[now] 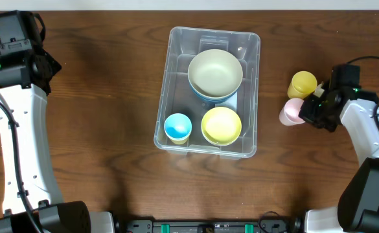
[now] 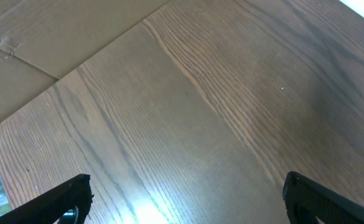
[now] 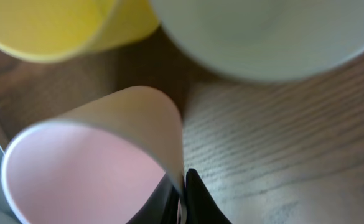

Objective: Pack container
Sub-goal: 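Lift the pink cup and carry it to the container's back left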

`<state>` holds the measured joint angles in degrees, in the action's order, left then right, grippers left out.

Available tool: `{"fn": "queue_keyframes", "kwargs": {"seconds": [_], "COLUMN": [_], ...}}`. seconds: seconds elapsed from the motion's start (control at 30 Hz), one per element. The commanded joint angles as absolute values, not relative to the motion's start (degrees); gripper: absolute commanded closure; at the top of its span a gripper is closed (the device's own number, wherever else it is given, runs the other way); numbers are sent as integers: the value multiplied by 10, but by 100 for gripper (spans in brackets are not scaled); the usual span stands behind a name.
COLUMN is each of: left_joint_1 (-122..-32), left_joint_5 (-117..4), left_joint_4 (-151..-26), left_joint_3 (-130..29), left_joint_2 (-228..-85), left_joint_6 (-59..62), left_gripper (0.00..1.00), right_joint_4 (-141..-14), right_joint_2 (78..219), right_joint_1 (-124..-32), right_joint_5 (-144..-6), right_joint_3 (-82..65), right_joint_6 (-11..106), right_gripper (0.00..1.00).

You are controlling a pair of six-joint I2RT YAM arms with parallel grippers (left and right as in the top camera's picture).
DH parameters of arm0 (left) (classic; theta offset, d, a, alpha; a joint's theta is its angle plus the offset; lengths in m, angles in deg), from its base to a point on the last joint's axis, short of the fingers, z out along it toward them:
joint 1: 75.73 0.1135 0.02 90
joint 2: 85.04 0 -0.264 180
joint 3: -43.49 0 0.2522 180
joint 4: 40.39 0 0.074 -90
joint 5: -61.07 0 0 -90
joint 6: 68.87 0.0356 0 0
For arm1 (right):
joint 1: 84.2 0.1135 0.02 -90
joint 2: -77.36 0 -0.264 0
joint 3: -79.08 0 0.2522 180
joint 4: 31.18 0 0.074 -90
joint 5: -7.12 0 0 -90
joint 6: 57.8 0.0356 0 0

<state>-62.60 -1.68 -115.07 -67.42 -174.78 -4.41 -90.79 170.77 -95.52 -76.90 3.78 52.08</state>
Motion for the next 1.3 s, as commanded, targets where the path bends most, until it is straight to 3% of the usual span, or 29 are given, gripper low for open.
{"fn": "queue_keyframes", "kwargs": {"seconds": [0.0, 0.43, 0.63, 0.97, 1.27], "left_joint_1": [-624, -624, -624, -624, -624], "left_joint_5": [-9, -9, -9, -9, -9], "left_joint_4": [-1152, -1152, -1152, -1152, -1152], "left_joint_3": [-676, -676, -676, -676, -676], "left_joint_2": [-1750, -1750, -1750, -1750, -1750], "left_joint_6": [-49, -49, -49, -49, -49], "left_gripper": [2, 2, 2, 2, 2], "right_joint_4": [-921, -1050, -1075, -972, -885], "right_joint_2": [1688, 1534, 1524, 1560, 1704], "right_joint_1": [-950, -922, -797, -536, -438], "right_joint_5": [-766, -779, -786, -861, -889], "right_joint_3": [21, -100, -194, -220, -220], "right_joint_6": [521, 499, 500, 519, 519], "right_gripper": [96, 99, 99, 99, 99]}}
